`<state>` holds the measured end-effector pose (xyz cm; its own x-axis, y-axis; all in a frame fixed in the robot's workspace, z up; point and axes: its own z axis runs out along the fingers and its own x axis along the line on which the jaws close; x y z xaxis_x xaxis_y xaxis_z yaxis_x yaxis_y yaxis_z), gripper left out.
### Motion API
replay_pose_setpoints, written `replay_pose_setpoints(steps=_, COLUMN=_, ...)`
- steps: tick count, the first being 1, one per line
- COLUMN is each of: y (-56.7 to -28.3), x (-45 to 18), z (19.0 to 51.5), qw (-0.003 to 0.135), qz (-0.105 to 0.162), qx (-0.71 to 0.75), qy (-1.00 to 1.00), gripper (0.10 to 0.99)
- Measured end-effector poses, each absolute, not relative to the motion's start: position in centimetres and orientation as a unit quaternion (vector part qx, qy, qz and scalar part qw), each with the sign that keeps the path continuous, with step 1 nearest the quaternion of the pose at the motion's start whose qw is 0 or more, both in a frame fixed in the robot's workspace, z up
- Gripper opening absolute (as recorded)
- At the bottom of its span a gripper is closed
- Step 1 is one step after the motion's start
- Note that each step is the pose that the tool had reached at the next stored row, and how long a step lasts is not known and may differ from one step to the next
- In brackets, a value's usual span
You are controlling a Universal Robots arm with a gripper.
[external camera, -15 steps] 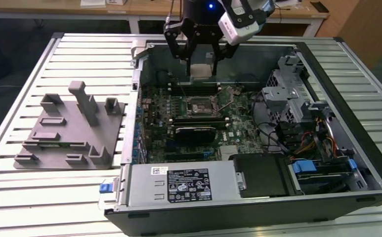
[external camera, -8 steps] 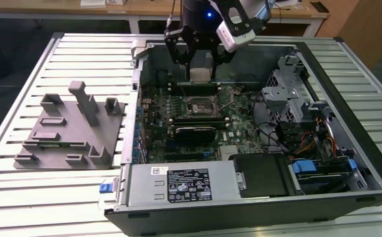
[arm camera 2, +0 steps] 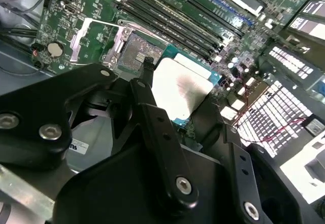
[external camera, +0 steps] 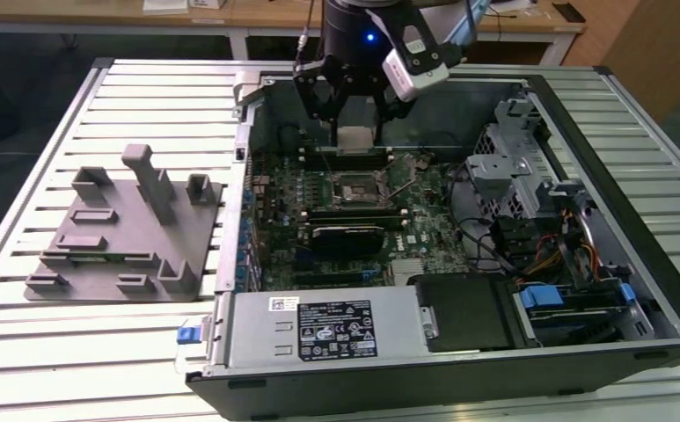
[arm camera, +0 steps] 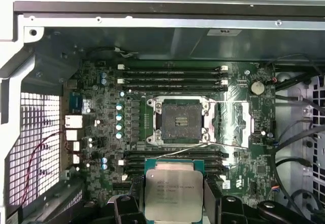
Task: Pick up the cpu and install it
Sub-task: 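Pick up the cpu and move it towards the insertion slot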
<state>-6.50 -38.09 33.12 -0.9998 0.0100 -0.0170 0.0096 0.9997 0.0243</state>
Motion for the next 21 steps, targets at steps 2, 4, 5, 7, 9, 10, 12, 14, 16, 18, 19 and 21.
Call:
replay_pose_setpoints(steps=2, y=-37.8, x=-6.5, z=32.7, qw=0.008, qz=0.012, qx=0.005, qy=1.0, gripper=0.549)
replay_pose_setpoints(steps=4, y=-37.5, x=-6.5, z=32.4, qw=0.008, qz=0.012, qx=0.005, qy=1.0, gripper=0.549)
replay_pose_setpoints(steps=5, y=-37.3, x=-6.5, z=32.2, qw=0.008, qz=0.012, qx=0.005, qy=1.0, gripper=0.549)
replay_pose_setpoints(steps=7, y=-36.9, x=-6.5, z=31.8, qw=0.008, qz=0.012, qx=0.005, qy=1.0, gripper=0.549)
replay_pose_setpoints(steps=9, y=-36.6, x=-6.4, z=31.5, qw=0.007, qz=0.012, qx=0.005, qy=1.0, gripper=0.549)
replay_pose_setpoints(steps=10, y=-36.5, x=-6.4, z=31.3, qw=0.007, qz=0.012, qx=0.005, qy=1.0, gripper=0.549)
replay_pose_setpoints(steps=12, y=-36.3, x=-6.4, z=30.9, qw=0.006, qz=0.012, qx=0.005, qy=1.0, gripper=0.549)
replay_pose_setpoints(steps=14, y=-36.0, x=-6.4, z=30.6, qw=0.006, qz=0.012, qx=0.005, qy=1.0, gripper=0.549)
replay_pose_setpoints(steps=16, y=-35.8, x=-6.4, z=30.2, qw=0.005, qz=0.012, qx=0.005, qy=1.0, gripper=0.549)
replay_pose_setpoints(steps=18, y=-35.6, x=-6.4, z=29.8, qw=0.004, qz=0.012, qx=0.005, qy=1.0, gripper=0.549)
replay_pose_setpoints(steps=19, y=-35.5, x=-6.4, z=29.7, qw=0.004, qz=0.012, qx=0.005, qy=1.0, gripper=0.549)
replay_pose_setpoints(steps=21, y=-35.4, x=-6.4, z=29.3, qw=0.003, qz=0.012, qx=0.005, qy=1.0, gripper=0.549)
